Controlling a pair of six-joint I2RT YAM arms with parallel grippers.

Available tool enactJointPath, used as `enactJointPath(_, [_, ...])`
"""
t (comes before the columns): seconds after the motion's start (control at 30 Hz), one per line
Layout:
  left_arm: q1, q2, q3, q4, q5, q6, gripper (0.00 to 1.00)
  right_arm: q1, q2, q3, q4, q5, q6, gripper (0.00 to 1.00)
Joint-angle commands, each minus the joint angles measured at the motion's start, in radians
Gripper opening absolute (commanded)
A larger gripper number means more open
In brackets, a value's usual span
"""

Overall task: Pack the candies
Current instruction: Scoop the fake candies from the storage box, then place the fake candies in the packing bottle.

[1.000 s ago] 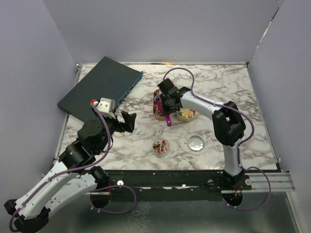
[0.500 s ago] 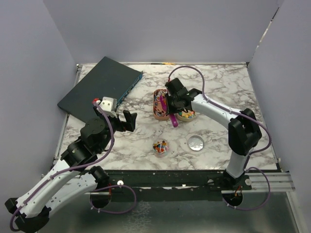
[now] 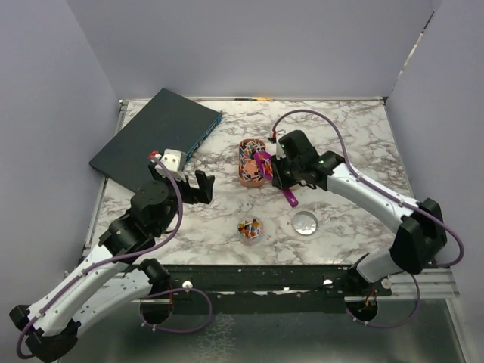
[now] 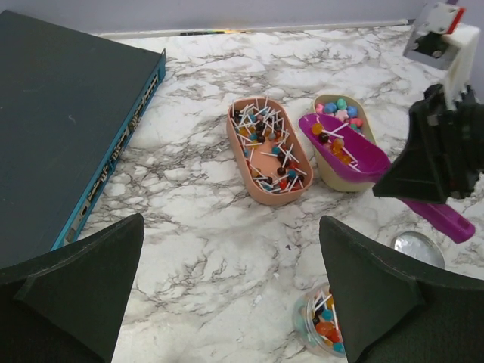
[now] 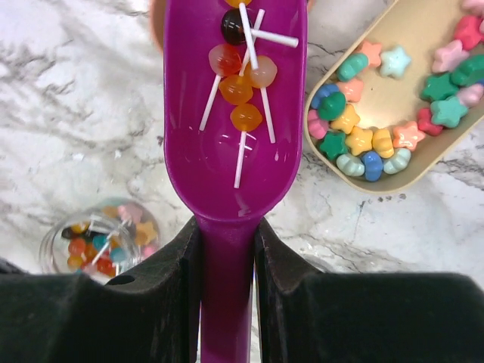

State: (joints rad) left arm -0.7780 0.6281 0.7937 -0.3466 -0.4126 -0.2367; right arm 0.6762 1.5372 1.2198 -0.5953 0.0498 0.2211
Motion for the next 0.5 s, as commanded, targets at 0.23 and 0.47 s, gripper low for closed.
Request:
enactJointPath(0.23, [0.010, 0.015, -0.011, -0.009, -0.009, 0.014, 0.99, 0.012, -0.260, -0.056, -0.160, -0.291, -0.422, 0.01])
enactJointPath(0.47, [0.012, 0.015, -0.011, -0.009, -0.004, 0.013, 0.99, 0.043, -0.332, -0.071, -0.295, -0.431, -0.627, 0.01])
